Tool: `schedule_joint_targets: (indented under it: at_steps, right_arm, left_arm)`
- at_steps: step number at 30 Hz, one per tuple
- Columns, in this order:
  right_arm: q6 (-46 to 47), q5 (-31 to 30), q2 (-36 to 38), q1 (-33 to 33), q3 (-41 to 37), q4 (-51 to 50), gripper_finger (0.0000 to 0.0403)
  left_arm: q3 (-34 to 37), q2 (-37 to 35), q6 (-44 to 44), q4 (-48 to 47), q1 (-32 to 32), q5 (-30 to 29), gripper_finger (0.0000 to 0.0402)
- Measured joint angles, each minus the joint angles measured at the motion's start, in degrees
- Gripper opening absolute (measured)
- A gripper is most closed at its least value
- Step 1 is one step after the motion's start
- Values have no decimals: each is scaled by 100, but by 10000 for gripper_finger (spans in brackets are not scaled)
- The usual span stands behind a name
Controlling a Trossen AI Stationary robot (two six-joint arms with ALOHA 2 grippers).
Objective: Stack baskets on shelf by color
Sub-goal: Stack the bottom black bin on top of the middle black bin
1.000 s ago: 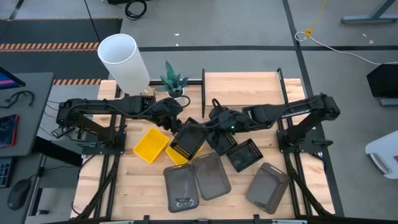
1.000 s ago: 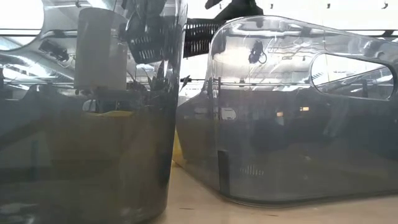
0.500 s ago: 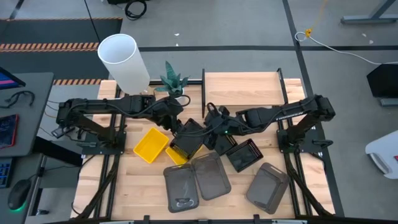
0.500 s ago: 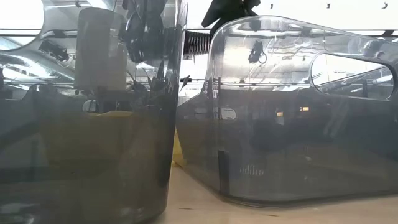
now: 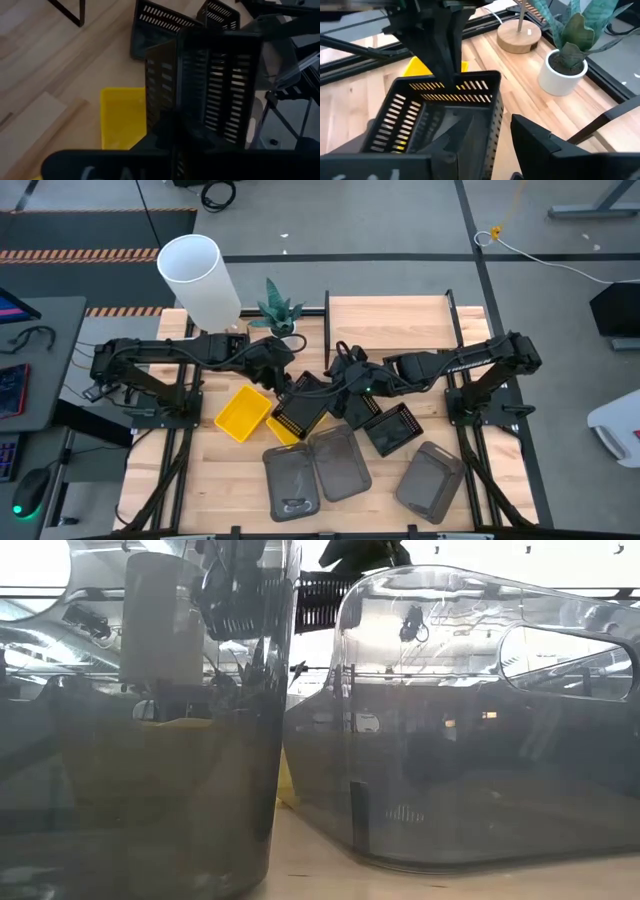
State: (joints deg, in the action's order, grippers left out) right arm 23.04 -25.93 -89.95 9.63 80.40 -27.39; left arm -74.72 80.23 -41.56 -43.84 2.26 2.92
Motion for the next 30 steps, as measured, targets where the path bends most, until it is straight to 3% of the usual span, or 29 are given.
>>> schedule_joint_targets:
  at_steps: [17, 21, 28, 30]
  right_arm:
    - [-13, -133, -480, -13, -2, -152, 129]
    - [80, -142, -531, -15, -4, -176, 99]
    - [216, -127, -525, -15, -4, -285, 12]
    - [274, -125, -525, -15, -4, -310, 9]
  left_arm:
    - [2, 2, 70, 364, -2, -134, 19]
    - [2, 2, 110, 356, -2, -99, 27]
    - [2, 2, 233, 424, -2, -78, 41]
    - [0, 2, 328, 423, -3, -172, 55]
